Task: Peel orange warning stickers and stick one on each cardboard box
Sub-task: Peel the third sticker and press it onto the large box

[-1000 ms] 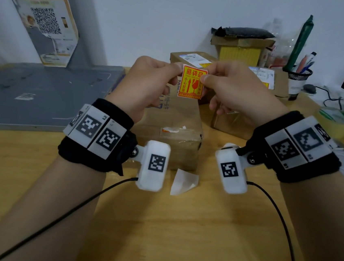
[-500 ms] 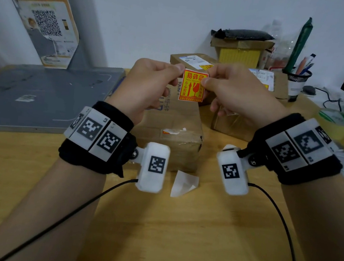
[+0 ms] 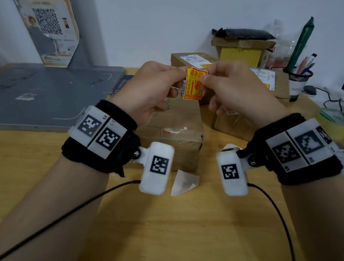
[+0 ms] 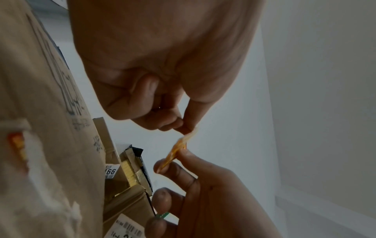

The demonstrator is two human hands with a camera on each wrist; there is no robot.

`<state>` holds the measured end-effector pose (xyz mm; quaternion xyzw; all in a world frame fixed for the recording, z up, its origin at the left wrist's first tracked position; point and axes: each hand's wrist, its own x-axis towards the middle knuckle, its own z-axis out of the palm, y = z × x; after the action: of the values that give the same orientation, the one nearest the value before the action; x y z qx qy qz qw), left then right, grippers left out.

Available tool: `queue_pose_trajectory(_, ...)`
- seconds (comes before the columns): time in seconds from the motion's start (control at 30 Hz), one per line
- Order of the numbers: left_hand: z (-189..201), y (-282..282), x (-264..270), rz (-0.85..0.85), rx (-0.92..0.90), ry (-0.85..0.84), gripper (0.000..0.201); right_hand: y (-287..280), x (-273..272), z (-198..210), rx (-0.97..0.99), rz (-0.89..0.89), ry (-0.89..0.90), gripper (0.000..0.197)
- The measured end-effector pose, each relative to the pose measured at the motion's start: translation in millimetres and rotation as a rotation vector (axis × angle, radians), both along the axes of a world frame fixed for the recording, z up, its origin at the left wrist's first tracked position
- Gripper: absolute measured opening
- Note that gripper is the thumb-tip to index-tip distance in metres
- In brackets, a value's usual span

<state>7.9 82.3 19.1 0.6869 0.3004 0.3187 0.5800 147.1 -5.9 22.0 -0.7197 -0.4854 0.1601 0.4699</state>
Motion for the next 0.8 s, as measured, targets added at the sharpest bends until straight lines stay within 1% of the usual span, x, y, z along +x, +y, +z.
queue_pose_trajectory(0.2,-3,-4,5,-0.011,0.055,0.054,0.021,0,-5,3,0.037,0.011,-0.009,0.02)
queue_pose_trajectory(0.3,-3,-3,5,0.021,0.048,0.034,0.029,0,-7,3,0.069,-0.019,0.027,0.004)
queue_pose_trajectory(0.37,-2,-2,4,0.042,0.039,0.014,0.032,0,-6,2,0.089,-0.055,0.023,0.023)
queue_pose_trajectory(0.47,-2,-2,2,0.05,0.048,0.008,0.027,-2,-9,4,0.101,-0.051,-0.014,0.027)
queue_pose_trajectory(0.57,-2,-3,3,0.041,0.055,0.003,0.031,-3,-12,5,0.08,-0.049,-0.017,0.048)
queue_pose_trajectory(0.63,-2,-3,3,0.042,0.062,0.005,0.031,-3,-13,5,0.057,-0.055,-0.042,0.055)
queue_pose_trajectory(0.67,-2,-3,3,0.045,0.068,0.005,0.031,-3,-14,5,0.052,-0.06,-0.057,0.052)
queue_pose_trajectory(0.8,-4,-1,3,0.077,0.091,0.024,0.042,-4,-10,5,0.056,-0.083,-0.03,0.027)
